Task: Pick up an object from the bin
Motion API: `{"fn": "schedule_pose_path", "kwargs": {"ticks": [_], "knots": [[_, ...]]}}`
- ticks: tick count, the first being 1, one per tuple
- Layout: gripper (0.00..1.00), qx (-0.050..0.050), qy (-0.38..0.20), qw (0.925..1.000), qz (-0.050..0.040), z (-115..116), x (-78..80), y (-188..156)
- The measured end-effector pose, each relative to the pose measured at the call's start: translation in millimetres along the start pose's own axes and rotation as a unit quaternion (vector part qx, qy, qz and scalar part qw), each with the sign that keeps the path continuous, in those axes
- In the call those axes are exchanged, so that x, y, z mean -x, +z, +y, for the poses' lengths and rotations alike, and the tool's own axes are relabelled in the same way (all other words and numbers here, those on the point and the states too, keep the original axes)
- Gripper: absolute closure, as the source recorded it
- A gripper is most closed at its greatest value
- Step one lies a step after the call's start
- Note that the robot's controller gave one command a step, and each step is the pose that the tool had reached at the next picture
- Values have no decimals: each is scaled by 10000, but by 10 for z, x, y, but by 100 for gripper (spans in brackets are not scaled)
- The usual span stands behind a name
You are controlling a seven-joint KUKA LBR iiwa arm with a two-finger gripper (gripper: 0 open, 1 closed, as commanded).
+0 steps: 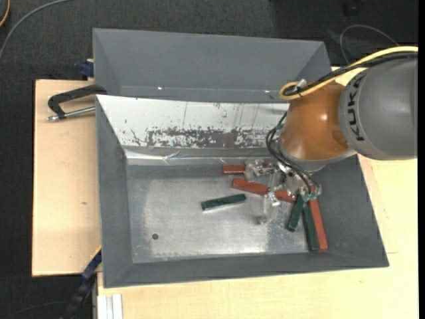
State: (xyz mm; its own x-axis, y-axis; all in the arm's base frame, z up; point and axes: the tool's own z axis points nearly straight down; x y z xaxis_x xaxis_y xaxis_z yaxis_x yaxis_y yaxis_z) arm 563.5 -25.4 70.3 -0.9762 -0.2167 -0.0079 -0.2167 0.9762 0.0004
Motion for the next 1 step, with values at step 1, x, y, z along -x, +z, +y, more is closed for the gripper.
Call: {"fn": "schedule_pose_path", "kwargs": {"ticks": [1], "knots": [[100,-6,7,10000,0,-12,0,-16]]}}
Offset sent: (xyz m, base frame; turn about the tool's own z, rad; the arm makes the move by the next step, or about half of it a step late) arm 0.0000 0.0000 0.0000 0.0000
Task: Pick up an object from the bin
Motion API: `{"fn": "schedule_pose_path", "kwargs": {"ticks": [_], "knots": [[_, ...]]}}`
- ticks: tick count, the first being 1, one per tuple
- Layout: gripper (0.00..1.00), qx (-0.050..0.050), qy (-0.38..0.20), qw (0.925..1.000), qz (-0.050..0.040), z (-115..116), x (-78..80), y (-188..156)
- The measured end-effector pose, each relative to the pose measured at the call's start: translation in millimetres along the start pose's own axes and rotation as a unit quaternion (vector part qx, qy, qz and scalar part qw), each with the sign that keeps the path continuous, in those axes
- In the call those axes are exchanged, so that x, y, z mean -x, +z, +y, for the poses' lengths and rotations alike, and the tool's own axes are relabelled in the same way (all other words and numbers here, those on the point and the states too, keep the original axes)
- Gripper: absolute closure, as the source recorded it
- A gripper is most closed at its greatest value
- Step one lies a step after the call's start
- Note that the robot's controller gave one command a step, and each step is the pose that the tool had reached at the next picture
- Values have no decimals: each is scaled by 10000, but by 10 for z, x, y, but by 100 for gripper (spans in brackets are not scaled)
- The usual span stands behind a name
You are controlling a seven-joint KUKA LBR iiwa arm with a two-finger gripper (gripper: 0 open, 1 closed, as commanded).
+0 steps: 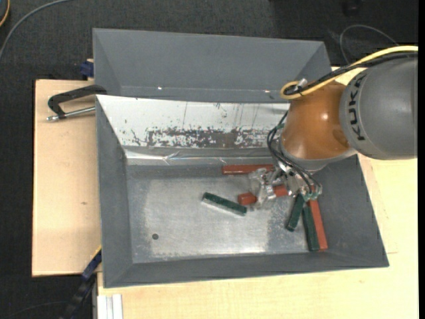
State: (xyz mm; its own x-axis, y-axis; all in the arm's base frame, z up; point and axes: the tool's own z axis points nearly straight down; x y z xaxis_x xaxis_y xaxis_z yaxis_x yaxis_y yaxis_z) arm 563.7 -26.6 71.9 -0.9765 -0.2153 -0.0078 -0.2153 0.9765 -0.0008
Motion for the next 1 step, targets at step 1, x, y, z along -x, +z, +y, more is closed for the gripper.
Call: {"fn": "schedule_pose_path", "kwargs": {"ticks": [1], "knots": [[100,-9,-157,9999,-31,144,-182,-1580]]}}
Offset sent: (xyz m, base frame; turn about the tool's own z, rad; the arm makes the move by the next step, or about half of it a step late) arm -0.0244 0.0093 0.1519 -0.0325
